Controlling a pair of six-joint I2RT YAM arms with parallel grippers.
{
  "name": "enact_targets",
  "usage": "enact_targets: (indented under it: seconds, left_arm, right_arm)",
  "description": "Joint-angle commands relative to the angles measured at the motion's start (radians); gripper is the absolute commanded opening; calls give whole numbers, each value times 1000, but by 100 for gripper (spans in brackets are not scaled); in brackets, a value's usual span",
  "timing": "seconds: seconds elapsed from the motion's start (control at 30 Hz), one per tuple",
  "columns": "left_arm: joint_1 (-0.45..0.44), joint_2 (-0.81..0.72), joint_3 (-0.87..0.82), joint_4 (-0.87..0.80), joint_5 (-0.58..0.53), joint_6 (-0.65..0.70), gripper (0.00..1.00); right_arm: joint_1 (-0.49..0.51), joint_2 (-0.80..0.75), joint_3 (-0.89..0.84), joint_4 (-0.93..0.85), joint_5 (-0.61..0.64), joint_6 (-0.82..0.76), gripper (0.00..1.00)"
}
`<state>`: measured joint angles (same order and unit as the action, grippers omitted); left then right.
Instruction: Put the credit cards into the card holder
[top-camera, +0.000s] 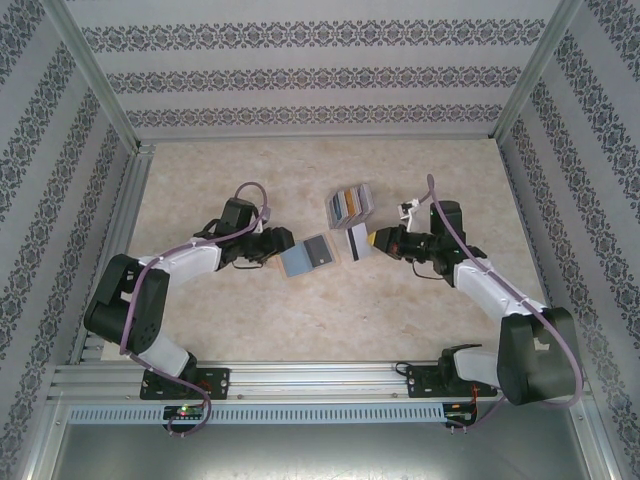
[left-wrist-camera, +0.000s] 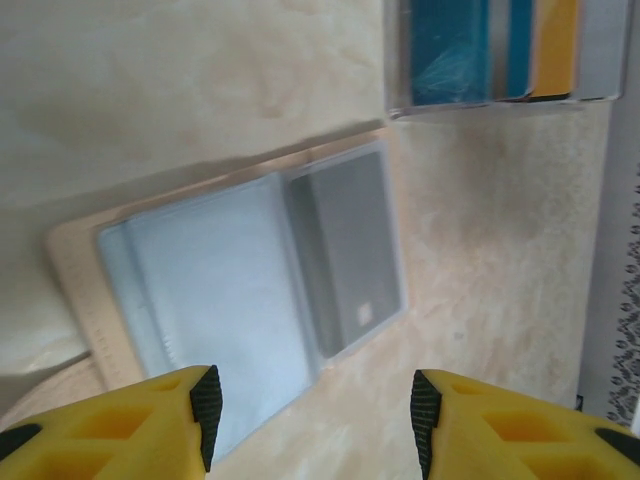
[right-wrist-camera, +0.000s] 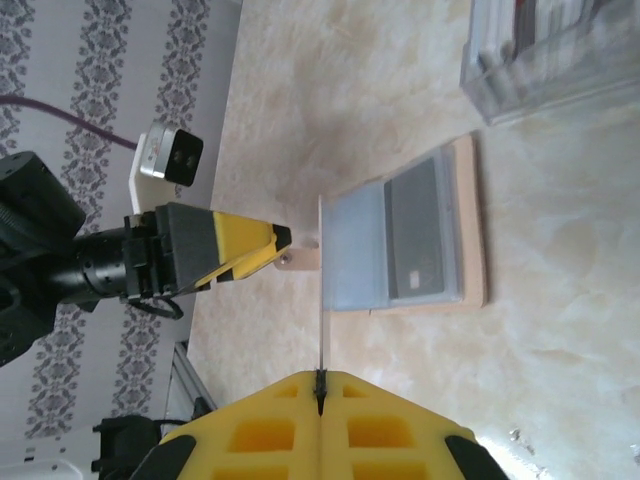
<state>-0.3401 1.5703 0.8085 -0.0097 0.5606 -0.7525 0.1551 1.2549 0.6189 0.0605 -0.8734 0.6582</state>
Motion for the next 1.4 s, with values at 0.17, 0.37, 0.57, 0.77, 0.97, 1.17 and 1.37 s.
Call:
enact_targets:
  seconds: [0.17,0.37,0.57,0.77,0.97,1.17,1.37]
  left_arm:
    - [22,-48,-26,-71,-68,20,55]
    - [25,-44,-10,-113,-106,47,54]
    - [26,-30,2,-160,-147,78,53]
    - [26,14,23,-156,-112,79,53]
    - [26,31,37,-164,-106,103,53]
    - [26,40,37,-182,-118,122,52]
    - [26,60,29,-157,-109,116,51]
  right_arm:
    - [96,118,-29,199,-10,56,7]
    - [194,230,27,251,54,60,7]
    - [242,339,109,246,111,43,7]
    - [244,395,150,192,192,9,7]
    - [268,446,182,183,195,4,7]
    - [278,507,224,196,180,16,7]
    - [297,556,264,196,169,21,8]
